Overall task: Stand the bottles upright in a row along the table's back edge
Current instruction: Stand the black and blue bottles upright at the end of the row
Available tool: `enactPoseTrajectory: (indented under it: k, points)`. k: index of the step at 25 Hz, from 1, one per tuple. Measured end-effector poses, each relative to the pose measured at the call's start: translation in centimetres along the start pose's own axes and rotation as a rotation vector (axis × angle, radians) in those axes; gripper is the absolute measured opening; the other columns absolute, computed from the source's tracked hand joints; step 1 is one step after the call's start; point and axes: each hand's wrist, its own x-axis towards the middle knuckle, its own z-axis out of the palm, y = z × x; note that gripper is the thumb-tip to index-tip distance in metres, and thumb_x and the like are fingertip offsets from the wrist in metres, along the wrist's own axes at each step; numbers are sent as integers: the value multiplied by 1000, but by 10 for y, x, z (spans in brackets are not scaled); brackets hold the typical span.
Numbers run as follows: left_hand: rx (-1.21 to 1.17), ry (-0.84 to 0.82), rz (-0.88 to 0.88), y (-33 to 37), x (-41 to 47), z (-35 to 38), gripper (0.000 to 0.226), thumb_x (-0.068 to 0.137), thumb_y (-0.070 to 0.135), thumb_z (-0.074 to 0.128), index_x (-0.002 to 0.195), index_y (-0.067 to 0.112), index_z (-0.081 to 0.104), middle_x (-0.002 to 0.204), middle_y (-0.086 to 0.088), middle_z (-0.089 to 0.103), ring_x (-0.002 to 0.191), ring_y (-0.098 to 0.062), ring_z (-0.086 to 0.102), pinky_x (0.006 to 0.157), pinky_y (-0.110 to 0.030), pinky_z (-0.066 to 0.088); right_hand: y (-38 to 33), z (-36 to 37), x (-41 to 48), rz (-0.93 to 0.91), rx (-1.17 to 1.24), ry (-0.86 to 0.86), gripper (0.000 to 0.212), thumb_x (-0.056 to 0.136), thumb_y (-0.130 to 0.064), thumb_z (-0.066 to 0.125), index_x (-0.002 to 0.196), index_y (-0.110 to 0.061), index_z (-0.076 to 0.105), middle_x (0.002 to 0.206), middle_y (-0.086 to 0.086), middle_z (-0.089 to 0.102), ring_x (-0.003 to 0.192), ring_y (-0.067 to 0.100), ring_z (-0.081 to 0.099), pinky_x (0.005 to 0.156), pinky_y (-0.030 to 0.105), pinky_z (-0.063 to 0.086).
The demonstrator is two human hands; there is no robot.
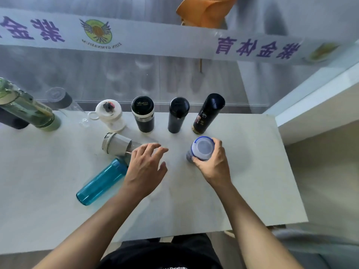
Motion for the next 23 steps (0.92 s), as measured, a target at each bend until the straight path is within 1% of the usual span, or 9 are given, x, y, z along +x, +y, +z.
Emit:
enactPoseTrajectory:
  k: [3,7,12,16,18,21,23]
  points:
    - [-13,-12,31,21,7,7,38,91,31,58,129,25,58,134,-2,56,127,-27,47,106,-44,36,24,-26,10,33,42,64,83,64,-33,92,133,-17,47,124,0,58,113,24,57,89,26,43]
    - [-20,-15,-10,49,15,18,38,90,28,59,128,24,59,133,-1,57,125,-27,48,104,-42,35,52,-55,40,35,45,69,87,65,-31,92,136,-16,44,127,3,57,114,23,55,87,21,36]
    - [-12,-15,-61,85,23,34,37,87,24,64,124,22,62,128,-2,60,121,-30,52,100,-43,38,74,-74,89,9,70,17,87,66,-33,91,136,-15,43,125,4,56,114,25,54,85,20,35]
    - [7,-32,-118,109,25,48,38,86,25,65,124,22,62,128,-2,60,119,-30,53,99,-42,39,80,-78,129,-31,110,-21,82,67,-37,90,133,-23,44,116,-7,53,110,21,55,82,22,37]
    - [15,-37,-134,119,27,54,39,86,25,65,124,23,62,129,-1,60,119,-30,53,100,-42,39,81,-78,145,-45,129,-39,81,68,-40,89,133,-24,44,115,-10,53,110,19,55,82,21,37]
    - [26,-25,-144,126,36,57,39,86,25,64,125,23,61,129,-2,59,119,-30,53,100,-42,39,80,-76,163,-60,144,-61,83,70,-43,88,136,-23,43,124,-3,57,114,20,55,86,25,43]
    - [41,-9,-151,130,44,57,39,87,27,63,126,23,60,130,-2,59,120,-29,52,100,-43,40,80,-75,171,-58,137,-75,86,69,-44,88,138,-24,42,127,0,57,115,20,54,87,25,41]
